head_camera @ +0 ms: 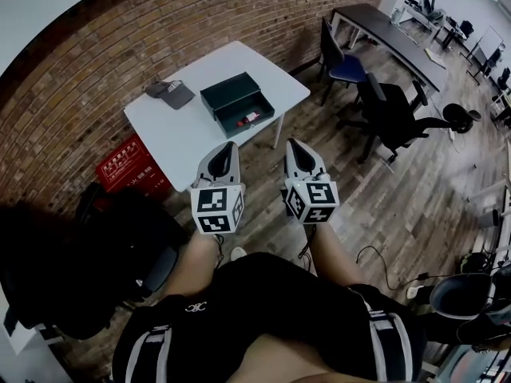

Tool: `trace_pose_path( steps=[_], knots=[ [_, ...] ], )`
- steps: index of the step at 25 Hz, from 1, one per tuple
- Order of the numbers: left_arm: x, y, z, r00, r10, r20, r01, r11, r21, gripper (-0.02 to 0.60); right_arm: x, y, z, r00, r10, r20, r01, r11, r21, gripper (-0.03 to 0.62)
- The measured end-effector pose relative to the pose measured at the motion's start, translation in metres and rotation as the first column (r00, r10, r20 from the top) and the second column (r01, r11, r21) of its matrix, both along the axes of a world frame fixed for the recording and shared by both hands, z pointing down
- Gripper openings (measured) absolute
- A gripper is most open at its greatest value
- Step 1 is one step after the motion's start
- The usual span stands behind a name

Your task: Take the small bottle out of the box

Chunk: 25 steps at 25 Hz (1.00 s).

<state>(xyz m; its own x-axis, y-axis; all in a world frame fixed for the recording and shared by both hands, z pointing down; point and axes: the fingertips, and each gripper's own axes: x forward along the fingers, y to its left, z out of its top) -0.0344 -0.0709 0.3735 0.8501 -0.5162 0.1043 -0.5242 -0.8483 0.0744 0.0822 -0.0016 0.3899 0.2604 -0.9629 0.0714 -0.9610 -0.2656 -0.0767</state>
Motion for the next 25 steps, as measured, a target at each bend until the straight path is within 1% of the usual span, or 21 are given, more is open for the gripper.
trace_pose_path(
  steps=[6,10,14,16,20,25],
  knots=[
    [0.008,-0.041,0.014,0.999,0.028,0.015,-0.028,0.999,-0.019,0.012,0.005,-0.041,0.002,1.0,0.02,-0.007,-0.02,1.0,0.005,0.031],
    [0.015,-0.051,0.025,0.999,0.039,0.031,-0.038,0.999,-0.039,0.012,0.012,-0.051,0.016,1.0,0.023,0.009,-0.022,0.999,-0.022,0.031],
    [0.03,-0.066,0.037,0.998,0.04,0.05,-0.037,0.998,-0.055,0.012,0.028,-0.069,0.025,0.999,0.013,0.031,-0.012,1.0,-0.02,0.031],
    [0.042,-0.076,0.04,0.998,0.035,0.057,-0.032,0.998,-0.05,0.012,0.04,-0.081,0.028,1.0,0.002,0.023,-0.002,1.0,-0.017,0.031],
    [0.071,-0.1,0.042,0.997,0.017,0.07,-0.015,0.999,-0.034,0.012,0.07,-0.111,0.032,0.999,-0.033,0.035,0.033,0.999,-0.01,0.031],
    [0.122,-0.136,0.04,0.997,0.007,0.078,-0.006,1.0,-0.023,0.012,0.115,-0.155,0.027,0.997,-0.077,0.025,0.077,0.997,0.003,0.031]
  ],
)
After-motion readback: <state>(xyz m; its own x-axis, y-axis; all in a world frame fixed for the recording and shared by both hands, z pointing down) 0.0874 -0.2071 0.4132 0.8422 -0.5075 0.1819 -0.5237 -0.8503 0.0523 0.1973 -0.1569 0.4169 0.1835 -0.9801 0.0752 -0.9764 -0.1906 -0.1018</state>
